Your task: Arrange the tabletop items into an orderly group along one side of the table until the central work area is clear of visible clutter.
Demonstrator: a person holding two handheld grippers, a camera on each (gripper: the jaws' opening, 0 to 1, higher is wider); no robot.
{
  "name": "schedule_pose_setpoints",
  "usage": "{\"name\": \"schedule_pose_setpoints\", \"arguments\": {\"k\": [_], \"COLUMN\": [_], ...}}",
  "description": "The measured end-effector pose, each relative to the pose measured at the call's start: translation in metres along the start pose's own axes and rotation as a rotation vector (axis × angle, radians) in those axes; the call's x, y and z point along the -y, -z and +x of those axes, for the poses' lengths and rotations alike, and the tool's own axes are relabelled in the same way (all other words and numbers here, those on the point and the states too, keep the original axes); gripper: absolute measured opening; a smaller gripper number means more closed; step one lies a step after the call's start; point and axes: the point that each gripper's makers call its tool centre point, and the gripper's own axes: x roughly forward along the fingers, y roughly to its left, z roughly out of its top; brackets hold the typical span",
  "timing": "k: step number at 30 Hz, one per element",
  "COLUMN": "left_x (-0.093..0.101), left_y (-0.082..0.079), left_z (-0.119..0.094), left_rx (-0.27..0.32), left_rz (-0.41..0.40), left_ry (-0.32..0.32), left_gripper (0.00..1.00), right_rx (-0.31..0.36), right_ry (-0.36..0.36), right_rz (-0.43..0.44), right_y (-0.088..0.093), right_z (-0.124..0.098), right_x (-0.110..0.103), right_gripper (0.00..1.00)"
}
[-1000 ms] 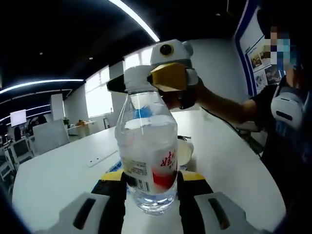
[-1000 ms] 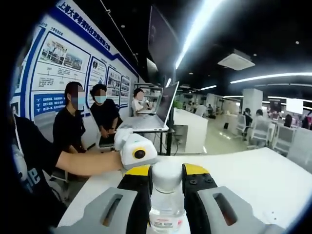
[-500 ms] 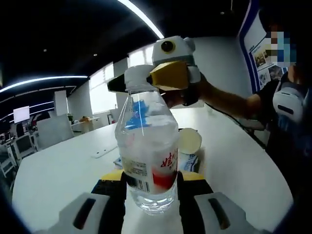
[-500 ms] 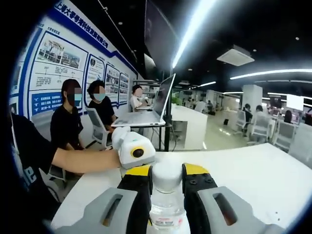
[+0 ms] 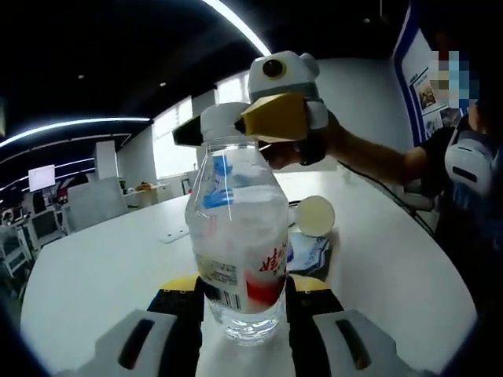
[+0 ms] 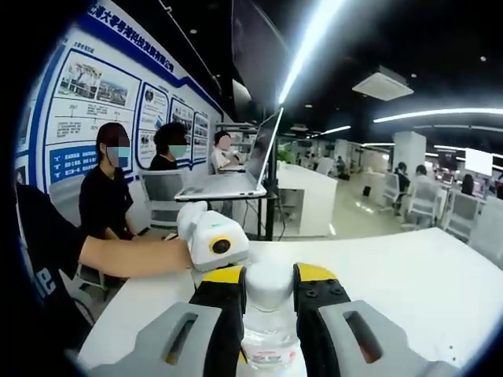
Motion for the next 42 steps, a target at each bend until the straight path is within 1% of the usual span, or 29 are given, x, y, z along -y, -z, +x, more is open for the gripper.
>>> {"name": "schedule_pose_setpoints", "arguments": {"k": [6,9,13,16,18,23,28,31,33,35,40,42], "left_x": [-0.007,-0.007,-0.008,-0.010,-0.011,-0.008,-0.008,-0.010,-0.012,-0.012,-0.005,0.000], "left_y": [0.003,0.003,0.003,0.003,0.003,0.002,0.002,-0.001,-0.004,-0.006,-0.016,-0.018], "left_z": [-0.002,-0.002,-0.002,-0.004,-0.004,-0.001,-0.003,-0.008,-0.012,-0.017,-0.023,-0.024], "left_rx": [-0.001,0.003,0.001,0.009,0.007,-0.002,-0.013,-0.005,0.006,0.010,0.030,0.037], "left_rz": [-0.013,-0.015,-0.026,-0.035,-0.034,-0.027,-0.007,-0.007,-0.011,-0.017,-0.007,0.005], "left_ry": [-0.007,-0.006,-0.026,-0.035,-0.042,-0.054,-0.068,-0.080,-0.095,-0.103,-0.105,-0.100], "left_gripper": [0.40,0.40,0.40,0.40,0.40,0.40,0.41,0.41,0.42,0.43,0.45,0.46], "right_rx": [0.007,0.005,0.000,-0.007,-0.011,-0.023,-0.018,-0.030,-0.016,-0.003,0.020,0.024], "right_ry": [0.003,-0.005,0.009,0.012,0.023,0.041,0.053,0.064,0.075,0.086,0.096,0.096], "right_rz": [0.028,0.035,0.073,0.067,0.069,0.059,0.064,0.064,0.071,0.074,0.060,0.054], "right_y": [0.002,0.004,0.004,0.004,0.007,0.008,0.002,0.005,0.004,0.003,-0.003,-0.002], "right_z": [0.001,-0.001,0.001,0.001,-0.001,-0.003,0.001,0.000,-0.003,-0.009,-0.020,-0.025], "right_x": [0.007,0.002,0.009,0.005,-0.003,-0.002,0.008,0.009,0.010,0.007,-0.001,-0.008], "right_gripper": [0.21,0.21,0.21,0.21,0.21,0.22,0.26,0.29,0.30,0.30,0.32,0.32]}}
